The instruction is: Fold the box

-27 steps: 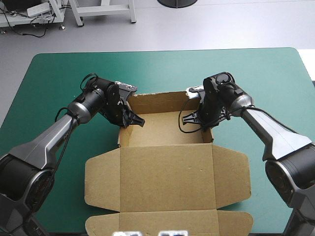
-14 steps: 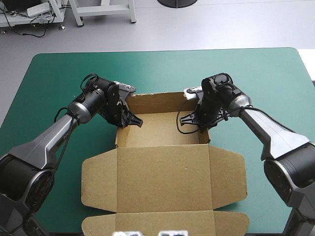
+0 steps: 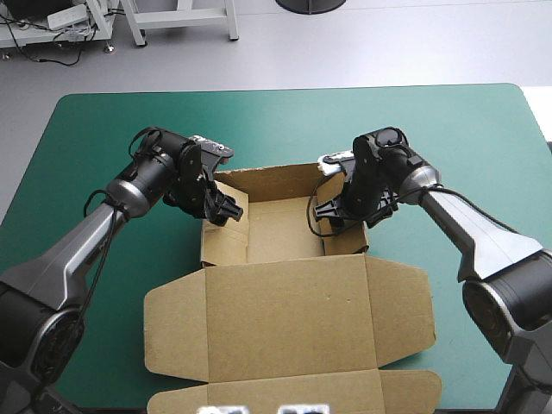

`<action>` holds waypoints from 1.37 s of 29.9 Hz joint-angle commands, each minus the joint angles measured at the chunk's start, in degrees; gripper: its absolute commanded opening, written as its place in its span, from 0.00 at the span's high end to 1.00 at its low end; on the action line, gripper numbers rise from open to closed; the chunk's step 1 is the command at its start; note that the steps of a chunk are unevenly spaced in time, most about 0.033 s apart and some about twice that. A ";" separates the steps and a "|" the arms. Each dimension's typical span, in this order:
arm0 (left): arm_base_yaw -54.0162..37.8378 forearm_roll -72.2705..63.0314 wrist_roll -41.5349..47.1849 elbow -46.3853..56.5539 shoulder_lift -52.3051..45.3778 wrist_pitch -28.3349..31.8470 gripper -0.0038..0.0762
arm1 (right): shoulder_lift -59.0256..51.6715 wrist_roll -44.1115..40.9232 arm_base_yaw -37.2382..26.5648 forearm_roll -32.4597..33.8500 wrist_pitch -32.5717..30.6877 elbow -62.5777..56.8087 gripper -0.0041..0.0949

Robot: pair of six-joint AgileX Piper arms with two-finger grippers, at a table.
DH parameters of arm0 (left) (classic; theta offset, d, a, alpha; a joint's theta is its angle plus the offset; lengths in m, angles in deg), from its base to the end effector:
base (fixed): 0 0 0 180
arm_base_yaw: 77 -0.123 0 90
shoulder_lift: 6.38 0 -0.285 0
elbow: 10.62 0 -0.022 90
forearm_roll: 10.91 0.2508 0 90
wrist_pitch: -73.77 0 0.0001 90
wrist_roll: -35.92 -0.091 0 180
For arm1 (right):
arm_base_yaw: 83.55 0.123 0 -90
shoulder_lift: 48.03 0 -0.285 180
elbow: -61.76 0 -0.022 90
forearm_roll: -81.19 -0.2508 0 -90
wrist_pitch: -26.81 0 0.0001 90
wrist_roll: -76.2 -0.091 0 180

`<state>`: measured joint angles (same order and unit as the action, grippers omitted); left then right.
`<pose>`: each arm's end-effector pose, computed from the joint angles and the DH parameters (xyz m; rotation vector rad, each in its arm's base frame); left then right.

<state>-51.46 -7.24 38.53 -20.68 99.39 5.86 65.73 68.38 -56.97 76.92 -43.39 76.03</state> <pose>0.3224 -0.1481 0.3070 0.5880 2.7878 -0.0129 0.3388 0.1767 0.2749 -0.4587 2.9502 0.1829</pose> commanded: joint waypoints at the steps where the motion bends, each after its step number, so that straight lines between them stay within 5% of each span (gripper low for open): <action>1: 0.24 1.53 -1.06 -3.22 -5.52 0.81 0.26 | -5.31 1.81 0.11 -0.09 -1.39 3.53 0.30; 16: 0.24 8.36 -3.66 -0.86 -34.40 13.70 0.26 | -27.05 6.08 0.11 5.46 5.42 7.43 0.30; 22: 0.24 19.37 2.20 14.65 -53.30 18.19 0.31 | -33.12 9.67 0.11 2.48 7.07 3.91 0.30; 28: 0.24 19.06 5.28 35.47 -71.13 24.12 0.31 | -35.92 9.51 0.11 2.23 18.64 -11.10 0.30; 33: 0.24 18.70 5.39 43.11 -75.33 22.66 0.31 | -32.08 9.78 0.11 0.05 23.31 -18.57 0.30; 41: 0.24 19.17 5.75 46.98 -75.33 22.36 0.31 | -21.07 9.78 0.11 1.08 23.04 -14.42 0.30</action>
<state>-51.46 10.57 43.76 26.33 23.63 24.27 43.77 77.65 -56.91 77.46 -23.00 57.78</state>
